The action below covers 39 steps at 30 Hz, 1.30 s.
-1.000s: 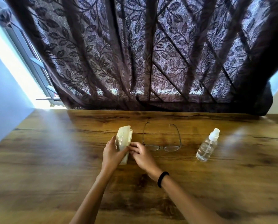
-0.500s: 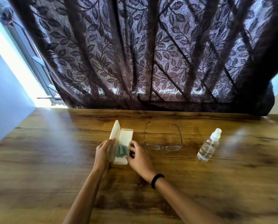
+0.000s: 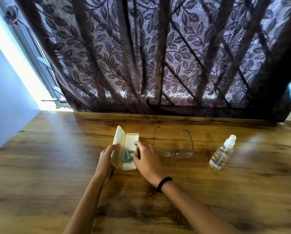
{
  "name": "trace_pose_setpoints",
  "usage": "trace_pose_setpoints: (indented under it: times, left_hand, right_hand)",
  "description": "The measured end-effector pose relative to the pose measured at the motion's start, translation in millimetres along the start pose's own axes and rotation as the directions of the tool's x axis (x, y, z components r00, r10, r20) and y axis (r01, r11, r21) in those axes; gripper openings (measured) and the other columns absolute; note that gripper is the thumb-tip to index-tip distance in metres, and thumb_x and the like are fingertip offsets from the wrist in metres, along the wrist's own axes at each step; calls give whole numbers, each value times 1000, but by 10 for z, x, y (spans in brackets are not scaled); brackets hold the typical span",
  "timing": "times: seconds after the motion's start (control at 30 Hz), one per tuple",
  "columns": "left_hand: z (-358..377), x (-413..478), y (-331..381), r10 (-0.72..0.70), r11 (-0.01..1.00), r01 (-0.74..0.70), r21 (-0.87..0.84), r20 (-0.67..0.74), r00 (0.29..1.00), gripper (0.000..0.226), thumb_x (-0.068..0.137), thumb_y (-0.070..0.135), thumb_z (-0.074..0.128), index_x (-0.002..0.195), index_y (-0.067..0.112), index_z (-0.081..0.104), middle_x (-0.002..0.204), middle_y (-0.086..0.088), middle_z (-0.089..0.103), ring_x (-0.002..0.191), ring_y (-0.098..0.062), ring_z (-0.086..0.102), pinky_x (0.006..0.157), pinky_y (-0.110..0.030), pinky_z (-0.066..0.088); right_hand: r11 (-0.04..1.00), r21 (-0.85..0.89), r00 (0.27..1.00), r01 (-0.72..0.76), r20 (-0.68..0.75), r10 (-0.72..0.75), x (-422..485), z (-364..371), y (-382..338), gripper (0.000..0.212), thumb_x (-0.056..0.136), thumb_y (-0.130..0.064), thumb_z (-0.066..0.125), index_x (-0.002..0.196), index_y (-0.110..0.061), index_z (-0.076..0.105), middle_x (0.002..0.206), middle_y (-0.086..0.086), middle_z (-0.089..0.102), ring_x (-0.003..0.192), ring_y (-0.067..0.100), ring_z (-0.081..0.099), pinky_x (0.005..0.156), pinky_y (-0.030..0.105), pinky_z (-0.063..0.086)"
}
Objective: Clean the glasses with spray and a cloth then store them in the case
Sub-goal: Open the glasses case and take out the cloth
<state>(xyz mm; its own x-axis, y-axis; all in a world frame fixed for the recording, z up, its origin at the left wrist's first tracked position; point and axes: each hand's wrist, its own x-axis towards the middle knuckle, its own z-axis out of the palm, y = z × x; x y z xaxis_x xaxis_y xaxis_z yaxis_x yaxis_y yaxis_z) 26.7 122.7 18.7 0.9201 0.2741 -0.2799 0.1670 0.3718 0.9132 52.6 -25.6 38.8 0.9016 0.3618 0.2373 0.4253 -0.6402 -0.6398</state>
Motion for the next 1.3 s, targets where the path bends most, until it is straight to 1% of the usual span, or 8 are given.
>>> trace_pose_setpoints:
  times: [0.4, 0.5, 0.7, 0.83, 0.97, 1.1, 1.2, 1.3]
  left_hand:
    - [-36, 60, 4, 38, 998, -36, 58, -32, 999, 21, 88, 25, 54, 92, 7, 63, 89, -14, 62, 78, -24, 61, 53, -30, 52]
    - [-49, 62, 16, 80, 995, -79, 66, -15, 997, 22, 91, 20, 51, 106, 7, 61, 95, -12, 63, 83, -24, 62, 54, -30, 54]
    - [-95, 43, 47, 201, 955, -182, 236, -60, 978, 28, 90, 26, 53, 117, 20, 56, 107, 2, 60, 96, -16, 58, 68, -29, 53]
    - [-129, 40, 53, 265, 910, -226, 347, -70, 962, 31, 87, 30, 58, 118, 28, 56, 103, 15, 60, 90, -4, 58, 61, -17, 49]
    - [-183, 103, 76, 301, 851, -200, 485, -138, 944, 45, 87, 34, 60, 128, 20, 51, 114, 5, 57, 89, -3, 55, 62, -17, 45]
    - [-164, 144, 86, 290, 804, -138, 579, -179, 940, 52, 86, 34, 61, 134, 19, 46, 127, -4, 55, 94, -14, 53, 70, -25, 46]
    - [-110, 126, 132, 256, 776, -82, 625, -194, 947, 54, 87, 27, 61, 136, 15, 43, 133, -11, 52, 105, -22, 54, 80, -38, 49]
    - [4, 63, 200, 460, 603, -187, 776, -146, 876, 50, 86, 18, 62, 133, 10, 47, 134, -12, 49, 115, -27, 50, 90, -43, 46]
  right_hand:
    - [977, -190, 995, 96, 52, -87, 201, 203, -77, 22, 88, -27, 58, 92, -7, 64, 106, 4, 61, 111, 18, 46, 85, 32, 49]
    - [980, -172, 994, 103, 40, -98, 242, 194, -58, 15, 88, -18, 55, 86, -6, 64, 102, 6, 63, 108, 19, 48, 83, 31, 48]
    - [996, 86, 999, -38, 27, 36, 283, -19, -100, 13, 83, -16, 60, 75, -8, 67, 73, 2, 67, 66, 11, 61, 56, 27, 54]
    - [934, 326, 989, -147, 32, 145, 269, -285, -92, 10, 80, -17, 63, 70, -17, 66, 60, -12, 58, 53, 0, 52, 48, 17, 43]
    - [678, 649, 933, -346, 161, 322, 234, -535, -8, 10, 79, -13, 63, 69, -13, 65, 77, 10, 69, 73, 18, 62, 70, 36, 52]
    - [255, 864, 871, -435, 332, 361, 166, -735, 80, 6, 85, -4, 56, 82, -4, 61, 85, 24, 69, 71, 28, 68, 63, 31, 58]
    - [158, 893, 865, -422, 344, 365, 119, -830, 152, 8, 87, -4, 53, 89, -1, 60, 86, 25, 69, 73, 29, 67, 61, 29, 58]
    - [118, 903, 865, -413, 348, 362, 79, -912, 200, 11, 88, -4, 51, 95, 1, 58, 88, 26, 67, 73, 28, 67, 59, 28, 58]
